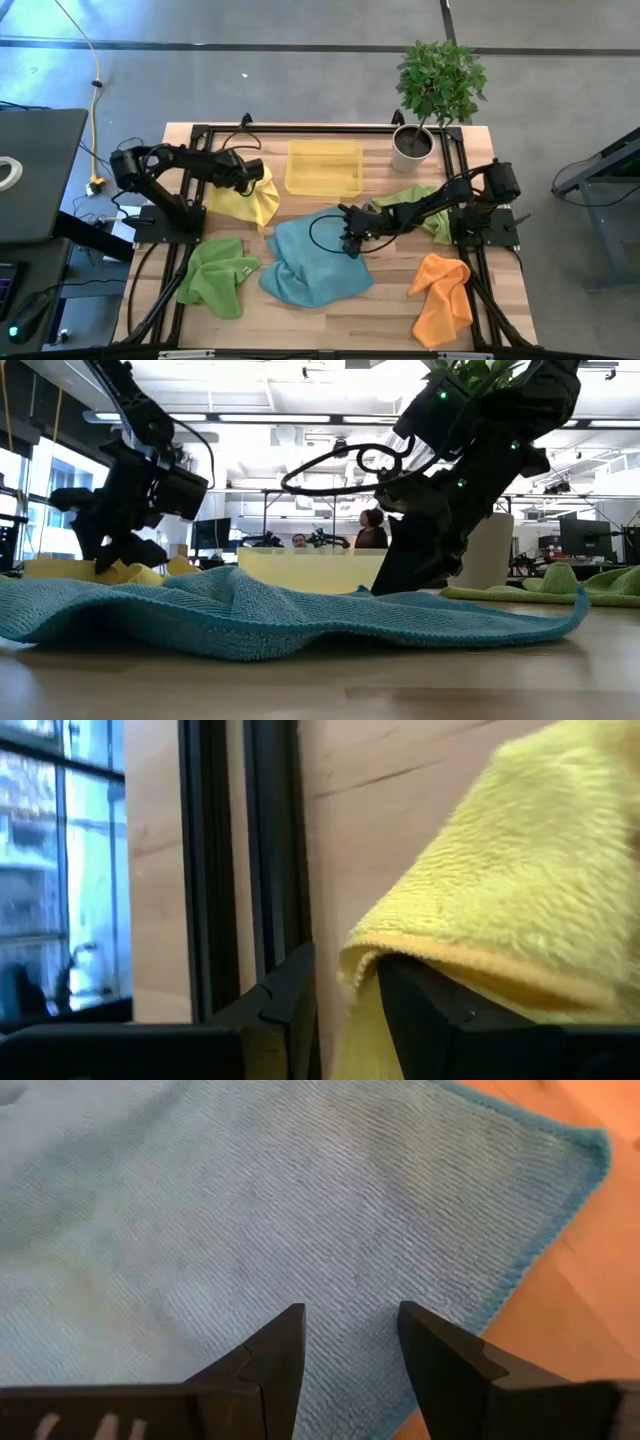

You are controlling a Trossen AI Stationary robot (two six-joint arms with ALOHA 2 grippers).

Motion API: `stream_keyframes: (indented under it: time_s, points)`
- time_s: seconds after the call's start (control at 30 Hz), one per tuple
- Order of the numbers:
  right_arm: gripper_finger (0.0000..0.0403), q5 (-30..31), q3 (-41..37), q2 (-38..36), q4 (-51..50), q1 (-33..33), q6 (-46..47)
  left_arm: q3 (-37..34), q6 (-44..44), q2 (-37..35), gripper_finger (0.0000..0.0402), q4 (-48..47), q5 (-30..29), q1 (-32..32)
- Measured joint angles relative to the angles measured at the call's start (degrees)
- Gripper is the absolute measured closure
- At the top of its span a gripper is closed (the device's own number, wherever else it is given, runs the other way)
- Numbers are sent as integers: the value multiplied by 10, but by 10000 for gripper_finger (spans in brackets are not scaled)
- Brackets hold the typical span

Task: Fold microfiber towels
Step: Prepare the microfiber cloths, then fold the blue microfiber cloth

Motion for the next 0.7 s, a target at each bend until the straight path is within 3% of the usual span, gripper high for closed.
stream_keyframes:
  time_s: [0.17, 0.47, 0.57, 0.7]
  points:
    - [247, -8, 2, -2, -41, 17, 32, 52, 58, -25, 300, -25, 7, -47]
    - [247, -118, 0, -25, -69, 48, 107, 144, 142, -91, 300, -23, 109, -177]
    - [247, -129, 6, -42, -122, 57, 116, 161, 145, -102, 300, -20, 122, -217]
    - [247, -127, 17, -72, -217, 60, 105, 163, 132, -103, 300, 10, 189, -260]
